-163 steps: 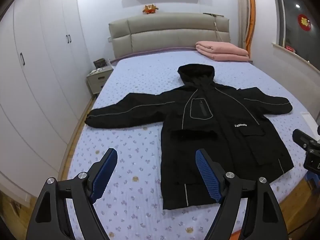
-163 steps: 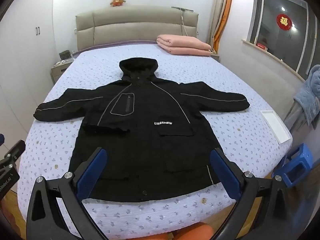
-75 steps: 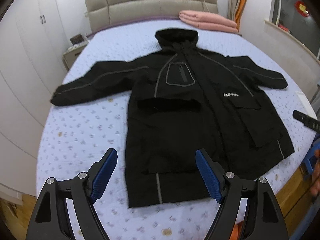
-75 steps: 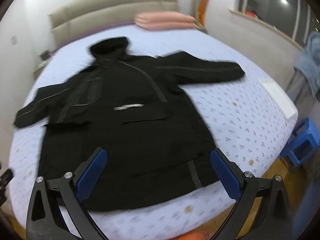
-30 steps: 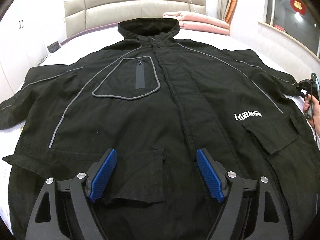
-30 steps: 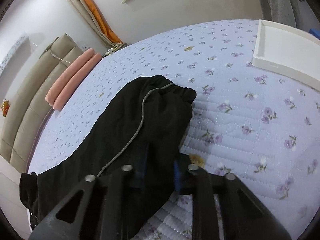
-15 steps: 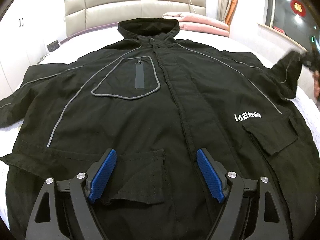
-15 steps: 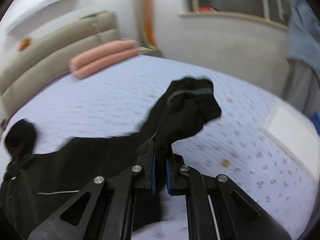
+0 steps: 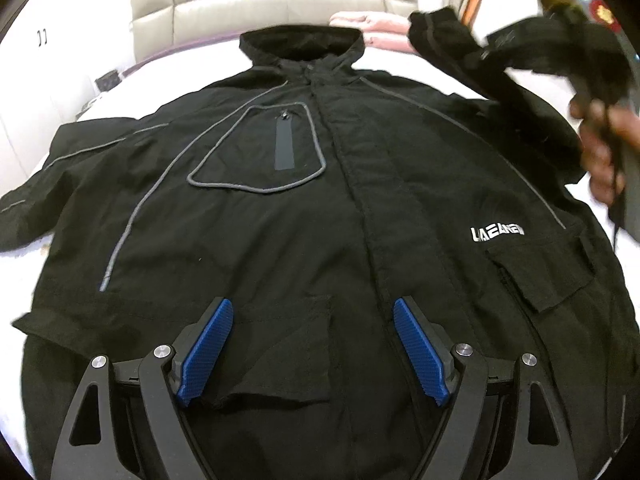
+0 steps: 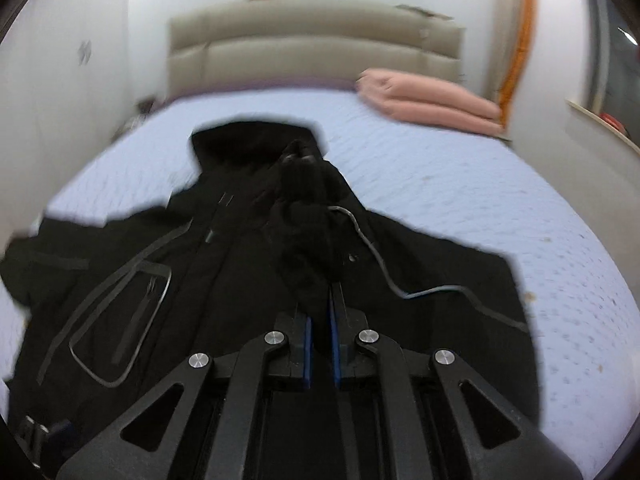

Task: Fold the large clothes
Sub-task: 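Lift the sleeve with the right tool, fold it across the jacket body, release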

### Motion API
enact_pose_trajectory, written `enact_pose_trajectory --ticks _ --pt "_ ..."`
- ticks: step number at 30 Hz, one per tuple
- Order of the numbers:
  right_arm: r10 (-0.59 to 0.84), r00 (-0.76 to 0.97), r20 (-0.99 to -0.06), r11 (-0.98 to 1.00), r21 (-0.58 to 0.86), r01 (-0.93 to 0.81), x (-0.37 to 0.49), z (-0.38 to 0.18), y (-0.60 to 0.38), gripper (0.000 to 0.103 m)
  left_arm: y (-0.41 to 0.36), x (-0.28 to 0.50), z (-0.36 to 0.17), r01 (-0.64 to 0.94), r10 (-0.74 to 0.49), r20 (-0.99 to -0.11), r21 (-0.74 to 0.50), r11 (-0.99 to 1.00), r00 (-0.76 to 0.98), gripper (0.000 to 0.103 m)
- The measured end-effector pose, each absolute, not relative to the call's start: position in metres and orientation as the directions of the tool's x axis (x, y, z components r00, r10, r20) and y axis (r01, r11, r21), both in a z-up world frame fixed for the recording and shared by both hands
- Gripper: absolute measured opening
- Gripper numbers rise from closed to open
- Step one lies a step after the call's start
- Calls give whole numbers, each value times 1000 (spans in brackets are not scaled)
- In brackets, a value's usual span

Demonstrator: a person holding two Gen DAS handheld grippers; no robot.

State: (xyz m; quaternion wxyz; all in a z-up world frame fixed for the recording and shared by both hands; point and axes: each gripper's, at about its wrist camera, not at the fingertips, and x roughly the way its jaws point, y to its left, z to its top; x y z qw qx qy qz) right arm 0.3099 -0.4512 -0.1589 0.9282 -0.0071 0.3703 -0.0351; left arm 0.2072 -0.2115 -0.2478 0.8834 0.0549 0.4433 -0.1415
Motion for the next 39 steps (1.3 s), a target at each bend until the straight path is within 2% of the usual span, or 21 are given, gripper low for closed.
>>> enact_pose_trajectory --ticks 6,9,11,14,17,22,26,31,34,39 --pt "-114 515 -850 993 -104 49 340 -227 -425 11 -188 214 -203 232 -144 -856 -29 972 497 84" --pt "-135 437 -889 990 -140 22 349 -240 -423 12 -172 216 -173 213 -94 -871 13 977 483 84" --pt "-129 388 -913 990 -143 -7 354 -233 -421 16 -161 220 -157 203 -85 -889 9 979 451 84" --pt "-2 350 -937 1000 -6 -9 355 -206 -426 36 -150 231 -136 179 -99 -912 -29 983 399 84" --pt "80 345 -935 992 109 66 335 -174 -442 50 -147 251 -119 182 -174 -918 -114 977 356 84" --pt "50 369 -928 964 142 225 294 -124 -466 51 -178 296 -102 281 -292 -898 -202 938 329 84" --pt "51 372 -927 906 200 374 256 -108 -487 51 -223 340 -118 367 -411 -881 -311 877 235 84" --pt "80 353 -932 846 251 471 230 -120 -520 51 -279 389 -155 371 -450 -880 -372 851 149 83" --pt "128 344 -930 829 291 479 236 -139 -541 51 -307 410 -174 369 -445 -887 -376 850 121 82" --pt "124 310 -943 854 261 450 250 -160 -568 51 -346 435 -205 358 -387 -917 -330 873 99 77"
